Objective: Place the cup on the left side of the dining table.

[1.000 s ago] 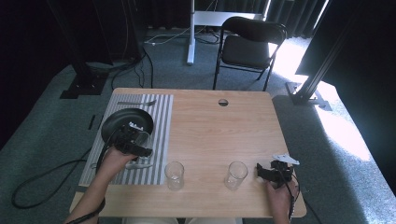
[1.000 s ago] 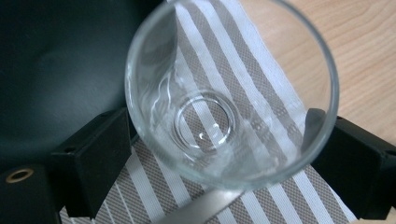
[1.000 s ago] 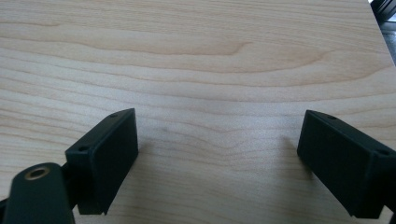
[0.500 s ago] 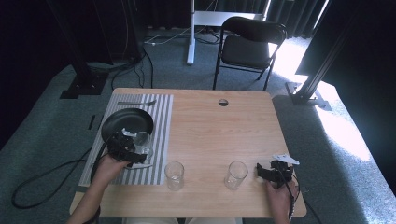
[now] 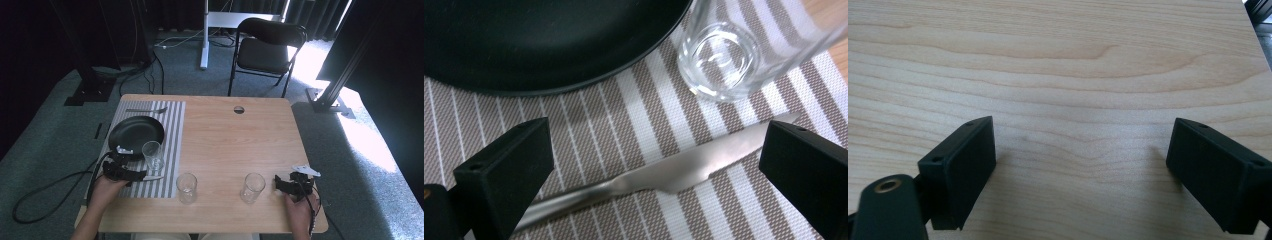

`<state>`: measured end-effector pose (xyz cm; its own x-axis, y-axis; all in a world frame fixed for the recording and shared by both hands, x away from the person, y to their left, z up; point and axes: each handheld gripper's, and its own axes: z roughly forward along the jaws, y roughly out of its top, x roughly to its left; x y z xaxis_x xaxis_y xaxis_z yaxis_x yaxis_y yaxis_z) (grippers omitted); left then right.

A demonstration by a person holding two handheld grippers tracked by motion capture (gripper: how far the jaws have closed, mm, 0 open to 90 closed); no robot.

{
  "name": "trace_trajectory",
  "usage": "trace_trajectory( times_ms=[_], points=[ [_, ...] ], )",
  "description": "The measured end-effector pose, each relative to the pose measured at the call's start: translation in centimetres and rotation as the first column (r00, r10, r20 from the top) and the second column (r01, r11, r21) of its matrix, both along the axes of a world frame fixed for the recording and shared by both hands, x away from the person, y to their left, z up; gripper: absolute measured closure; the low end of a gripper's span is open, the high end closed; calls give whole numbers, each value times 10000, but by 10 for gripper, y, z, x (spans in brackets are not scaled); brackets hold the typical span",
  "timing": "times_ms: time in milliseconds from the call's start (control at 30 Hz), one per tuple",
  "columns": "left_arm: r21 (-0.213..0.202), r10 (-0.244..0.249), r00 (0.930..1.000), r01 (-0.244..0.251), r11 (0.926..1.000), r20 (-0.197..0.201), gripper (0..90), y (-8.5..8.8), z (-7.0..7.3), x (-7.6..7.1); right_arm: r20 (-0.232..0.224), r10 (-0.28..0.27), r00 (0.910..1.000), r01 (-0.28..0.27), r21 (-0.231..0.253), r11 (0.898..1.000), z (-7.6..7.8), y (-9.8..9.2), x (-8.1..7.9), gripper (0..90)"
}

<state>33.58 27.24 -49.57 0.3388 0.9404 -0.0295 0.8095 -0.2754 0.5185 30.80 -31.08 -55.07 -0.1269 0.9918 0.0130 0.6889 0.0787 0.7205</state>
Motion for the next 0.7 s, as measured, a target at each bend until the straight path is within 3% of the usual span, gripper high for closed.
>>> trace_trajectory(
  times_ms=[200, 433, 700],
  points=[
    [-110, 218, 9997, -216, 9997, 106, 16, 9, -6, -10, 0, 1, 10000, -1, 0, 10000, 0, 0, 0, 118],
    [23, 298, 9995, -298, 9996, -62, 16, 15, -14, -18, 0, -1, 10000, 1, 2, 10000, 0, 0, 0, 118],
    [-64, 609, 9980, -608, 9981, 176, 16, 25, -16, -28, -2, 1, 10000, -1, 3, 10000, 0, 0, 0, 118]
  ],
)
